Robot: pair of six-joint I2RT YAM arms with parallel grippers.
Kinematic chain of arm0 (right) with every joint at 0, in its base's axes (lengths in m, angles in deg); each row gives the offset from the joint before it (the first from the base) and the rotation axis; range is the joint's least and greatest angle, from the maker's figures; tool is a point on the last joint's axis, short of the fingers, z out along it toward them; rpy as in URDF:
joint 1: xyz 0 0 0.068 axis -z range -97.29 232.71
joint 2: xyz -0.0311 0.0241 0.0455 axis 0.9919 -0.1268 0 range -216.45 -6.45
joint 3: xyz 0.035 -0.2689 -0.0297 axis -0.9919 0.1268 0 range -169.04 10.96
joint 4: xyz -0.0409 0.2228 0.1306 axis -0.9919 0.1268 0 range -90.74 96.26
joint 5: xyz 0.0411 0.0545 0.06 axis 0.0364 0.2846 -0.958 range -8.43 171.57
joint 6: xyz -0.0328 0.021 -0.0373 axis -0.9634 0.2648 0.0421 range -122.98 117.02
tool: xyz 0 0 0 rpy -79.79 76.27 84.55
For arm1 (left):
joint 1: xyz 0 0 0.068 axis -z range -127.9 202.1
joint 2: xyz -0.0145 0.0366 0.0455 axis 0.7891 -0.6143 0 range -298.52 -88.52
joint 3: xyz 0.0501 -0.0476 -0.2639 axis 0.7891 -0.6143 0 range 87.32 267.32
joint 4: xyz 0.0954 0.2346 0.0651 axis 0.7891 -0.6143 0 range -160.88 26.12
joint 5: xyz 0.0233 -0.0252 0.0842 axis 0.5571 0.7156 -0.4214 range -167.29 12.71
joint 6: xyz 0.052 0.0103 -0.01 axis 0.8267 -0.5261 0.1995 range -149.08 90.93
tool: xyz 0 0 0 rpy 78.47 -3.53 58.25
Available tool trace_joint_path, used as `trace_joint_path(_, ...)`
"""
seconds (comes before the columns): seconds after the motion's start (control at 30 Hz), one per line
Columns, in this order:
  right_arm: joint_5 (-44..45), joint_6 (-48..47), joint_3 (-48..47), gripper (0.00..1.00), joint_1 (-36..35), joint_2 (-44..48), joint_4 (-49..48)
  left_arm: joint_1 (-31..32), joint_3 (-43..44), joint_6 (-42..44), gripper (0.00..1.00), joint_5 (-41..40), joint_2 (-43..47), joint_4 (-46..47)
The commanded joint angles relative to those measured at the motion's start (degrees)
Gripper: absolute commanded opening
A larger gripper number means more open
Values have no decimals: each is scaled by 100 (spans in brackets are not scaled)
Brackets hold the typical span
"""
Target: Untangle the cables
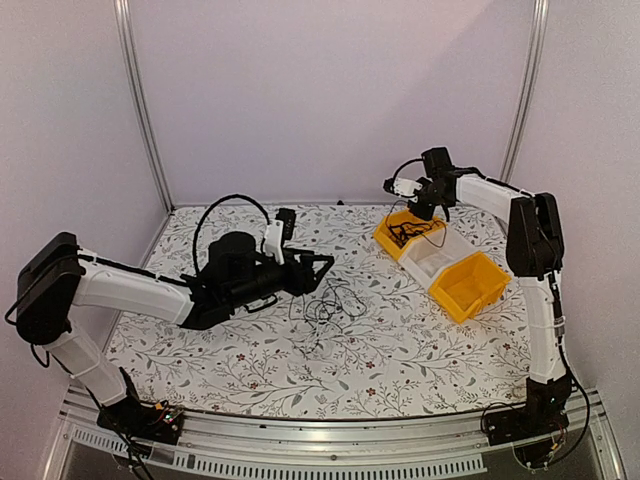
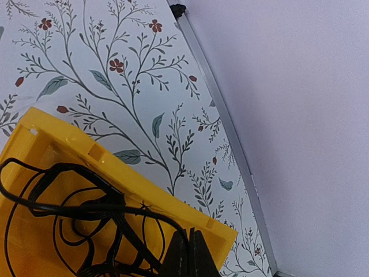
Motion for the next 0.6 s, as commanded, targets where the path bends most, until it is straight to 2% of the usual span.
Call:
trace_joint_path(0.0,117,-154,-475,0,9,-513,691,73,-94,-73,62,-65,0,160)
trace_joint_path(0.4,-9,-395,-30,0,12,-399,1143,84,-151,-154,62,-40,-69,262)
trace_joint_path(0.57,107,-472,-344,0,8,-635,1335,107,-140,-171,62,-24,-113,283)
